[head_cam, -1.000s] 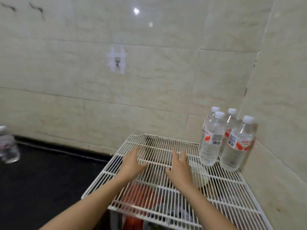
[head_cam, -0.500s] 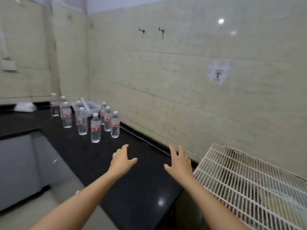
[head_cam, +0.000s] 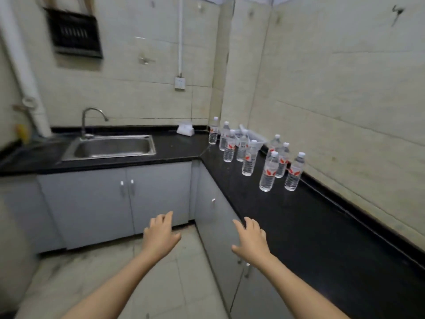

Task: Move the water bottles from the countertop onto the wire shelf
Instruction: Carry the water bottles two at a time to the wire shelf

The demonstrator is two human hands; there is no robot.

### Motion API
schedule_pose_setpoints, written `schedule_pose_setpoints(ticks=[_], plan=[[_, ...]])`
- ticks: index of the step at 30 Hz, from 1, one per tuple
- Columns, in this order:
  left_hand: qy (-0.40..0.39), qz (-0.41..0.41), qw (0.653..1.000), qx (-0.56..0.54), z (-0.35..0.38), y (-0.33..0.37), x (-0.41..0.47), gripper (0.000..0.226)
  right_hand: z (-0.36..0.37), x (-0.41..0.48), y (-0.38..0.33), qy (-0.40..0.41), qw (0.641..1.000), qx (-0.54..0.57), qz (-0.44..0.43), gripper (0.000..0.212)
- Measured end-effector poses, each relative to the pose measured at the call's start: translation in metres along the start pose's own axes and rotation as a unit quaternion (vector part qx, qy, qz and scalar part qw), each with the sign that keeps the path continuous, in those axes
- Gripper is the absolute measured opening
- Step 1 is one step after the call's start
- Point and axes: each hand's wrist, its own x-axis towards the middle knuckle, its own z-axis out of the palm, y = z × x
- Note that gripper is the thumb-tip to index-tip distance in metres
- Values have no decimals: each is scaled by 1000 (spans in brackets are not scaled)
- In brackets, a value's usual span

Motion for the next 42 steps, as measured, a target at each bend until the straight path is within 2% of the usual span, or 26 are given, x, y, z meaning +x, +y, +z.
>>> schedule_pose_setpoints(ticks=[8,16,25,32,42], plan=[[-7,-79,997,12,8,-79,66,64,42,110,-62,-53,996,15,-76,70],[-16,-108,994,10,12,-94,198,65,54,264,-80,-64,991,81,-90,65],[-25,-145,989,25,16,-131,299,65,66,388,-107,-86,988,29,-127,64],[-51,-93,994,36,23,-172,420,65,70,497,-135,-80,990,13,-116,64],[-66,25,997,12,5,-190,636,67,20,658,-157,-22,997,52,44,63]])
